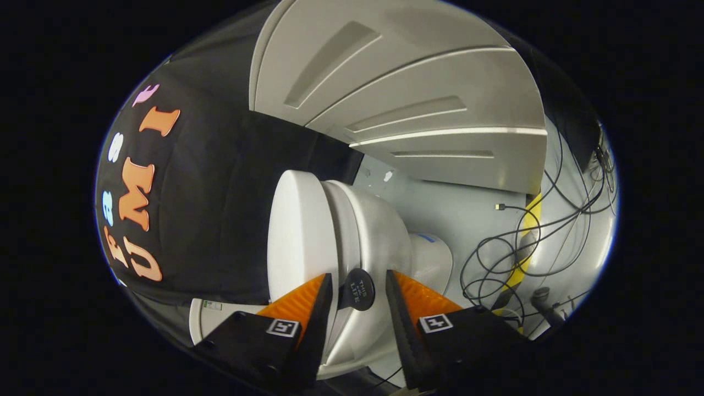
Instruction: Open the toilet lid.
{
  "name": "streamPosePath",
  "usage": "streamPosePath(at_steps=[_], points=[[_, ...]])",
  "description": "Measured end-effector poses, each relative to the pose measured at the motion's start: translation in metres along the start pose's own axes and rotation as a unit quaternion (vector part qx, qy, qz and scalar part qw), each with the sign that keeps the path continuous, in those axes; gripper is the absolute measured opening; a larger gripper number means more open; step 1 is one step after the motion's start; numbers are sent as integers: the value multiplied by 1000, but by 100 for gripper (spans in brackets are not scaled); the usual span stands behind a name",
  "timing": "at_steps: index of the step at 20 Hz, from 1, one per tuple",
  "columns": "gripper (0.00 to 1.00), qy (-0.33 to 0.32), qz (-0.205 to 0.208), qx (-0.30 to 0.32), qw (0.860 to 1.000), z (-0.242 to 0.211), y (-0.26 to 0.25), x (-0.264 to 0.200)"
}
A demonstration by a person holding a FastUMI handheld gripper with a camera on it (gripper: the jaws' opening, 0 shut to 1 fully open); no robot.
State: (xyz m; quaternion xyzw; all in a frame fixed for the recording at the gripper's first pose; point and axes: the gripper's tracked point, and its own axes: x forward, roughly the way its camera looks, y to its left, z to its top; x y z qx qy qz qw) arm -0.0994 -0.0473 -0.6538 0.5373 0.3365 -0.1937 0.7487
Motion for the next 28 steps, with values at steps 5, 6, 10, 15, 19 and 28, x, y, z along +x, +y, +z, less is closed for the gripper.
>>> streamPosePath(at_steps=[5, 6, 10, 15, 19, 28], points=[[33, 21, 0, 23, 1000, -10, -1, 10], [29, 19, 7, 27, 999, -8, 2, 9], [17, 17, 20, 60, 998, -5, 6, 1], [8, 14, 6, 37, 999, -6, 12, -1], [8, 11, 3, 31, 999, -6, 23, -7], [8, -21, 0, -58, 998, 2, 76, -25]])
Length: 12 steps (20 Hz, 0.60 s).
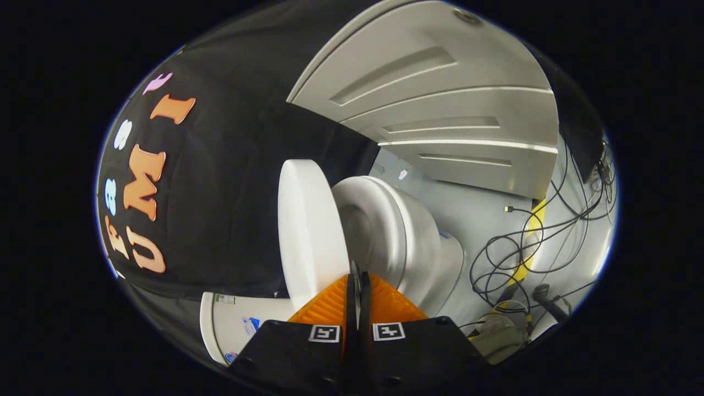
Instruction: Open the toilet lid.
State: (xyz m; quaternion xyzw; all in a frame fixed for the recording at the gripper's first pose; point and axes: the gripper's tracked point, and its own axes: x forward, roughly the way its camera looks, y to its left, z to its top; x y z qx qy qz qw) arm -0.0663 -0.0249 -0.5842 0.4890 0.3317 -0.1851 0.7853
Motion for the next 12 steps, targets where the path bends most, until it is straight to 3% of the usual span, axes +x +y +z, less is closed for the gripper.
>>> streamPosePath(at_steps=[5, 12], points=[[8, -20, -6, -36, 999, 0, 38, -17], [8, -27, -18, -144, 989, -10, 85, -37]])
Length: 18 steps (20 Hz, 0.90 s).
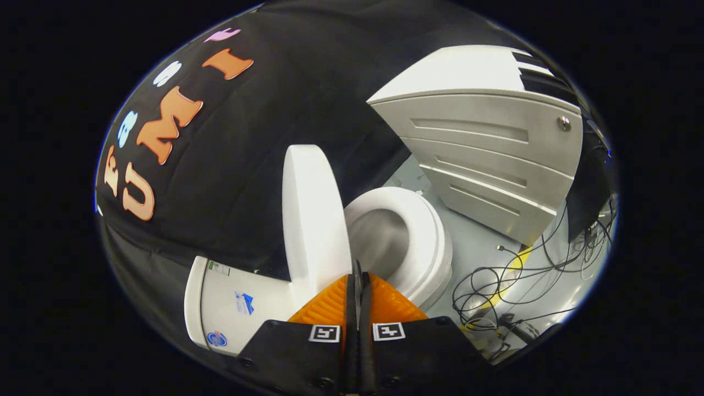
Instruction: Open the toilet lid.
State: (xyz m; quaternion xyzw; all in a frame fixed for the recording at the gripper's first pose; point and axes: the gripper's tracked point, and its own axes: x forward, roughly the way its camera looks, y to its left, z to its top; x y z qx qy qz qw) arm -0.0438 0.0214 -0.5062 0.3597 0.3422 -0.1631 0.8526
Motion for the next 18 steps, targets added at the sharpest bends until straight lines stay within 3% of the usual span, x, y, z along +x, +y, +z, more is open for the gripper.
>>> streamPosePath(at_steps=[7, 18], points=[[8, -13, -1, -85, 996, -5, 37, -19], [8, -29, 9, -162, 986, -19, 91, -42]])
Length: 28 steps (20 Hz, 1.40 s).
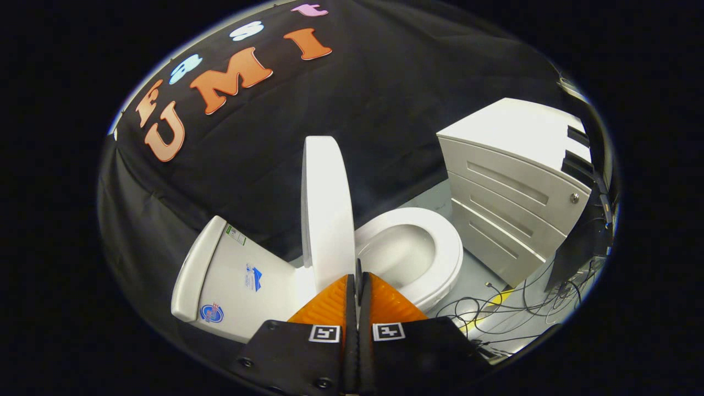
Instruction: Open the toilet lid.
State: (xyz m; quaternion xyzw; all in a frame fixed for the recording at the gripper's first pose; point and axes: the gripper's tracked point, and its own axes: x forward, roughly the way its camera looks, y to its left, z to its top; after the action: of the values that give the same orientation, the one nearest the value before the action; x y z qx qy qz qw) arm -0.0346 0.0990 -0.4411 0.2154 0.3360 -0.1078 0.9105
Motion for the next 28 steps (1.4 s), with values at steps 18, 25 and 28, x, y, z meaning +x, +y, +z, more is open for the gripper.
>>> streamPosePath(at_steps=[18, 25, 28], points=[[8, -25, 40, -143, 989, -22, 112, -32], [8, -35, 47, -197, 979, -37, 145, -38], [8, -35, 53, -202, 977, -44, 157, -41]])
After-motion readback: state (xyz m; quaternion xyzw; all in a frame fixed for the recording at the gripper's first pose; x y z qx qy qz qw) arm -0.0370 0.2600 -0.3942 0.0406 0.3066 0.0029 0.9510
